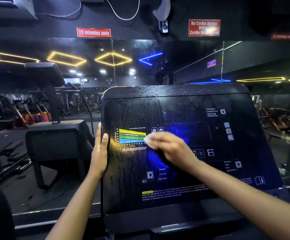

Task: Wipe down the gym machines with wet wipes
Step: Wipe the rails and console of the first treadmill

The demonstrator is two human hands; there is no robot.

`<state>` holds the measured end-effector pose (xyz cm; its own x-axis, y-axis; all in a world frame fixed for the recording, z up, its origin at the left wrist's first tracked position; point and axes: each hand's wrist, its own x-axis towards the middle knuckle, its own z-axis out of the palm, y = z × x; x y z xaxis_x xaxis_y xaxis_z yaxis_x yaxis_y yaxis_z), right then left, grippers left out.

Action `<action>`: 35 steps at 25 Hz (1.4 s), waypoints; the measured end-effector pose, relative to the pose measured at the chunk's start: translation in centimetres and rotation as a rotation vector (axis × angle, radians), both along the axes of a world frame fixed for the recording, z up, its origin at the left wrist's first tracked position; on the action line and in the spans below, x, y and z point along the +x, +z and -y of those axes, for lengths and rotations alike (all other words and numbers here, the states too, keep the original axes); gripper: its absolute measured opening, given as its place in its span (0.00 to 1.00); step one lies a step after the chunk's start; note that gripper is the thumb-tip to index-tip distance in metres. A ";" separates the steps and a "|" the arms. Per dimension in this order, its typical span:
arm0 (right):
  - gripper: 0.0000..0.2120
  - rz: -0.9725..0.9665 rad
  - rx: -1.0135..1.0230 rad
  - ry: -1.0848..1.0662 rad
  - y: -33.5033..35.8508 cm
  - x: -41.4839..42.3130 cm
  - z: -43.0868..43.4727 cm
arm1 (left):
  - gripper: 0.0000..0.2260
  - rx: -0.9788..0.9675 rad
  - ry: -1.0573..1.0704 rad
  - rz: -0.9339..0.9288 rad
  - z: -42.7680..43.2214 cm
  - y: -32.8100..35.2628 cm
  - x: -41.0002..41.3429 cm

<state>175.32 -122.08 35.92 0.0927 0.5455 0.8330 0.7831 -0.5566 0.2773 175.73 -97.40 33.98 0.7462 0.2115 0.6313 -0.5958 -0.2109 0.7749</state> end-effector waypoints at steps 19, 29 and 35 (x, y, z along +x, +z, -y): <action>0.16 -0.052 0.000 -0.029 -7.9 -5.8 -3.7 | 0.27 0.056 -0.020 -0.002 0.8 -6.6 -5.2; 0.17 0.007 -0.001 -0.147 -0.8 -1.2 -11.5 | 0.31 -0.051 -0.063 0.034 1.3 -8.9 -6.0; 0.13 0.025 -0.136 -0.059 -9.5 -5.5 -10.9 | 0.29 -0.068 -0.050 -0.023 0.5 -10.2 -4.6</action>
